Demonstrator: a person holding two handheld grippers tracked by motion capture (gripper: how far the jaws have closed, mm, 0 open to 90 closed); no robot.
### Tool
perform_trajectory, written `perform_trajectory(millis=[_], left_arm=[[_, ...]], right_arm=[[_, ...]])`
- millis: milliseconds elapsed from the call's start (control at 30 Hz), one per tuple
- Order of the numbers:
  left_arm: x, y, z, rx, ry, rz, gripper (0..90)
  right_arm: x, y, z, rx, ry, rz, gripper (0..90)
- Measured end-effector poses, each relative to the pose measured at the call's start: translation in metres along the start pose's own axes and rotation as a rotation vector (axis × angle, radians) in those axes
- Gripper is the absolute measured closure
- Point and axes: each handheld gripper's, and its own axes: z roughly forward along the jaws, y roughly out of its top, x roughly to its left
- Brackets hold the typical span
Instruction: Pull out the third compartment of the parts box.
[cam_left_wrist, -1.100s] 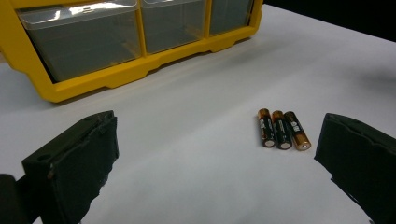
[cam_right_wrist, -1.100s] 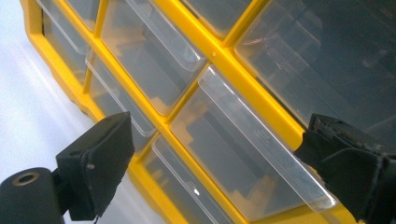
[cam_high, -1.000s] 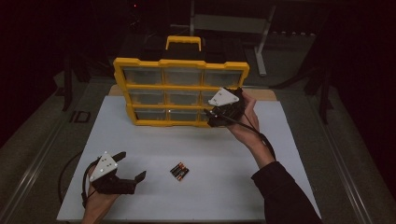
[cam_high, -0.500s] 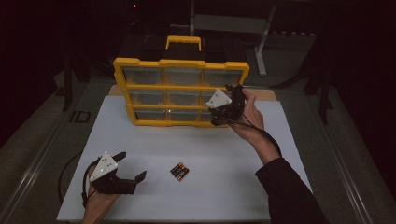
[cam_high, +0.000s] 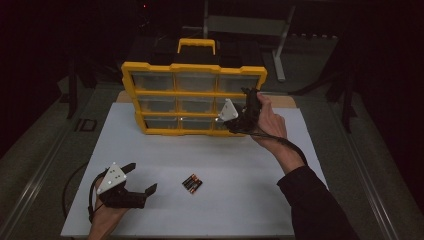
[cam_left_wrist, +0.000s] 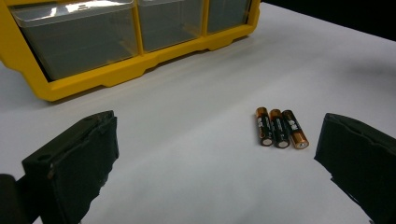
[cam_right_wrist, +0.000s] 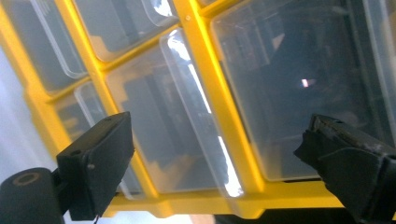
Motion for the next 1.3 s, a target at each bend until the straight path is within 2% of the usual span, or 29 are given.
perform_trajectory(millis=[33, 67, 100, 200, 233, 267, 300, 533, 567, 733, 800, 1067, 1300], left_arm=[[0.0, 0.0, 0.0, 0.0, -0.001, 0.0, 0.3], [0.0, 0.0, 0.0, 0.0, -0.001, 0.0, 0.3], [0.0, 0.0, 0.0, 0.001, -0.001, 0.0, 0.3], [0.0, 0.0, 0.0, 0.002, -0.002, 0.0, 0.3], [0.0, 0.0, 0.0, 0.002, -0.002, 0.0, 0.3], [0.0, 0.0, 0.0, 0.002, -0.002, 0.0, 0.3], [0.0, 0.0, 0.0, 0.005, -0.004, 0.002, 0.3], [0.0, 0.0, 0.001, 0.011, -0.004, 0.006, 0.3], [0.0, 0.0, 0.001, 0.011, -0.005, 0.006, 0.3], [0.0, 0.0, 0.001, 0.012, -0.005, 0.007, 0.3], [0.0, 0.0, 0.001, 0.013, -0.004, 0.007, 0.3], [-0.001, 0.0, 0.002, 0.018, -0.004, 0.008, 0.3], [-0.001, 0.0, 0.002, 0.019, -0.003, 0.007, 0.3]], right_arm=[[0.0, 0.001, -0.001, 0.004, -0.016, -0.021, 8.5], [0.0, 0.001, -0.001, 0.004, -0.016, -0.021, 8.5], [0.0, 0.002, -0.003, 0.004, -0.034, -0.047, 8.5], [-0.001, 0.002, -0.005, 0.007, -0.052, -0.068, 8.5], [-0.001, 0.003, -0.006, 0.009, -0.074, -0.094, 8.5], [-0.001, 0.003, -0.006, 0.009, -0.074, -0.094, 8.5], [-0.002, 0.004, -0.007, 0.009, -0.086, -0.117, 8.5], [-0.005, 0.007, -0.011, 0.004, -0.134, -0.169, 8.5], [-0.006, 0.009, -0.012, 0.007, -0.158, -0.185, 8.5], [-0.009, 0.01, -0.012, 0.01, -0.183, -0.205, 8.5], [-0.012, 0.012, -0.012, 0.012, -0.216, -0.216, 8.6], [-0.02, 0.018, -0.009, 0.025, -0.285, -0.242, 8.6], [-0.025, 0.02, -0.004, 0.044, -0.325, -0.268, 9.2]])
